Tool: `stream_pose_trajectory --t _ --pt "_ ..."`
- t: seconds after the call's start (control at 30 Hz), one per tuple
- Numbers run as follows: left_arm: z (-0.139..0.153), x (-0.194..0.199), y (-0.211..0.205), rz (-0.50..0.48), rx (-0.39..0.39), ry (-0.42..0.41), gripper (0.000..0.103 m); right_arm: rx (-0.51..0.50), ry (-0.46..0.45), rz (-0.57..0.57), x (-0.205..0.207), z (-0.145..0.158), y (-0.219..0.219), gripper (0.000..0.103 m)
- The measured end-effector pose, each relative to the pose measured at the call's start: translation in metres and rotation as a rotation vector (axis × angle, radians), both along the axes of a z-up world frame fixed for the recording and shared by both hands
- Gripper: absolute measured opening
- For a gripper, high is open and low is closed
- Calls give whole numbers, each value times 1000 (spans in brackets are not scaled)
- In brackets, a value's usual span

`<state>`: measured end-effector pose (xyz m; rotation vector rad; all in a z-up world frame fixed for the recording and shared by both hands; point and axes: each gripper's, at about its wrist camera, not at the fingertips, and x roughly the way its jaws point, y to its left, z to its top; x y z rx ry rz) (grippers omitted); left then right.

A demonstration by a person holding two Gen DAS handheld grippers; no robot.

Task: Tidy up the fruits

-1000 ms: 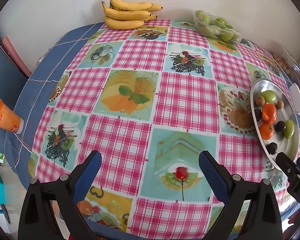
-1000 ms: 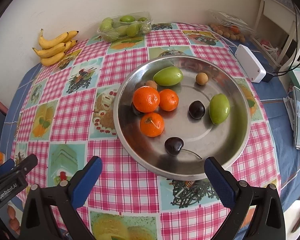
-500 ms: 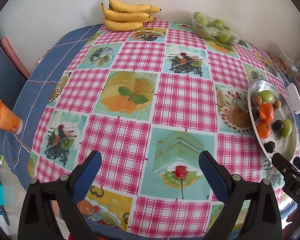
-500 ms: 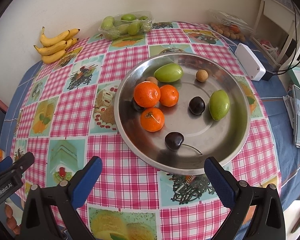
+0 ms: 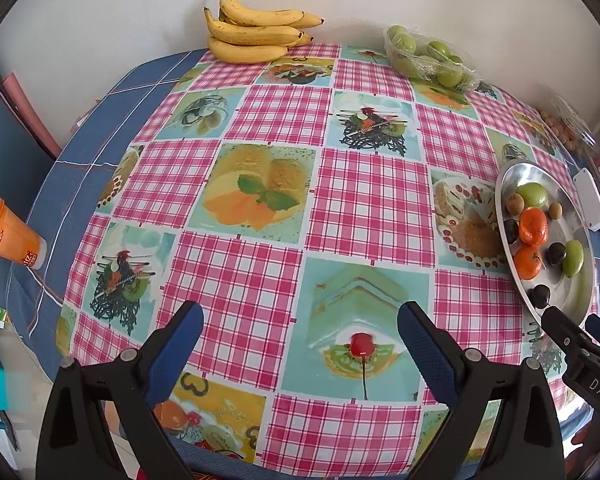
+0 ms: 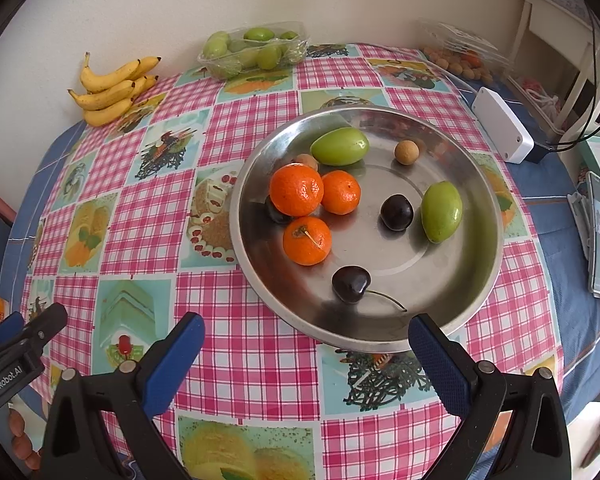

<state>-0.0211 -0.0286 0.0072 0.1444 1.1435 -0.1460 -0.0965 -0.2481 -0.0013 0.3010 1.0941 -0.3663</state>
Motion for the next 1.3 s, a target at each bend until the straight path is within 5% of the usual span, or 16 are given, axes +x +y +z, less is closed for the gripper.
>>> stream_pose_trajectory --t 1.3 --pt "0 1 1 -13 13 -9 98 3 3 0 1 -2 2 103"
